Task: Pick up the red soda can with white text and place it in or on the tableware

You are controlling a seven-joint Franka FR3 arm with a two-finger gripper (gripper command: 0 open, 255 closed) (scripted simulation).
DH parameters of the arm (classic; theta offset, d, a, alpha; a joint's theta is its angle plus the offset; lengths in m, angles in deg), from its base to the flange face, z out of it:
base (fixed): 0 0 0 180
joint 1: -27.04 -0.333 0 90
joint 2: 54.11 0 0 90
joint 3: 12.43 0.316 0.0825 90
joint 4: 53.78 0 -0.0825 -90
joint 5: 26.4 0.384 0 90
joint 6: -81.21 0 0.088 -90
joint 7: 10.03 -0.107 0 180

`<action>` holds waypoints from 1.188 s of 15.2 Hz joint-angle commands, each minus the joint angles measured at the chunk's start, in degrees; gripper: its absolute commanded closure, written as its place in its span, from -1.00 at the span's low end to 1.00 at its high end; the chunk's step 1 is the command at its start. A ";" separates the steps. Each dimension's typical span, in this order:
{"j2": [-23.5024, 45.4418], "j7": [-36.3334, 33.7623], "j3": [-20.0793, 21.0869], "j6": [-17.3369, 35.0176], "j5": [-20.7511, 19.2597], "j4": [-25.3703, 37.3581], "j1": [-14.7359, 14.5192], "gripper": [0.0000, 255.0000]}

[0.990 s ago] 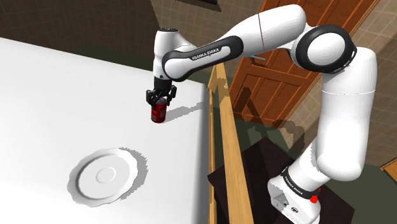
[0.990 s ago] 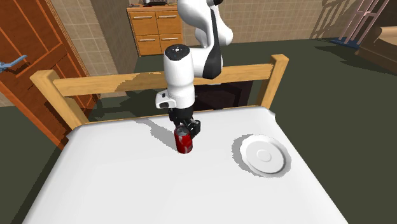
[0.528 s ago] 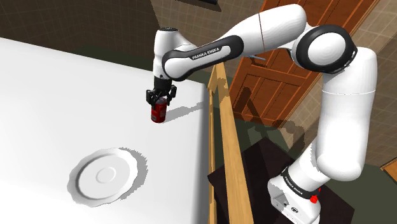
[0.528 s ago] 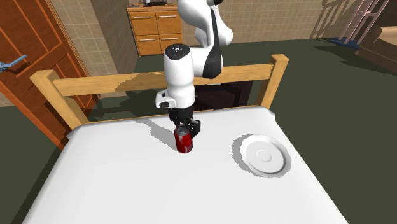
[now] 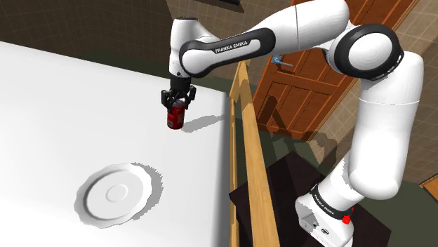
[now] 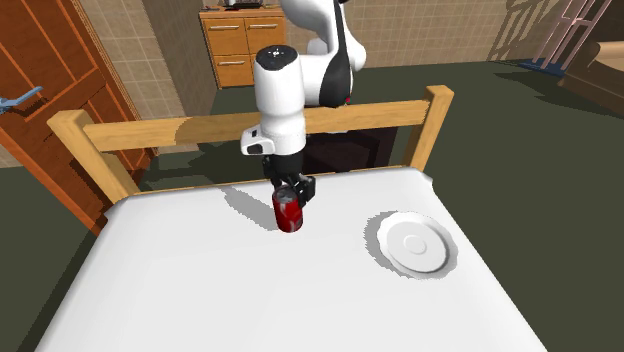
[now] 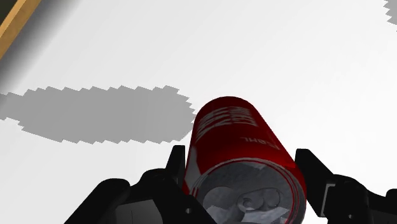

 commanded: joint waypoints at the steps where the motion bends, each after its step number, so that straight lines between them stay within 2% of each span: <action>1: -0.78 0.21 0.17 -1.35 0.32 0.63 0.11 1.00; 8: -2.50 0.67 0.55 -5.49 1.08 3.14 0.24 1.00; 18: -2.45 -11.25 3.65 -7.25 -0.24 4.53 -8.54 1.00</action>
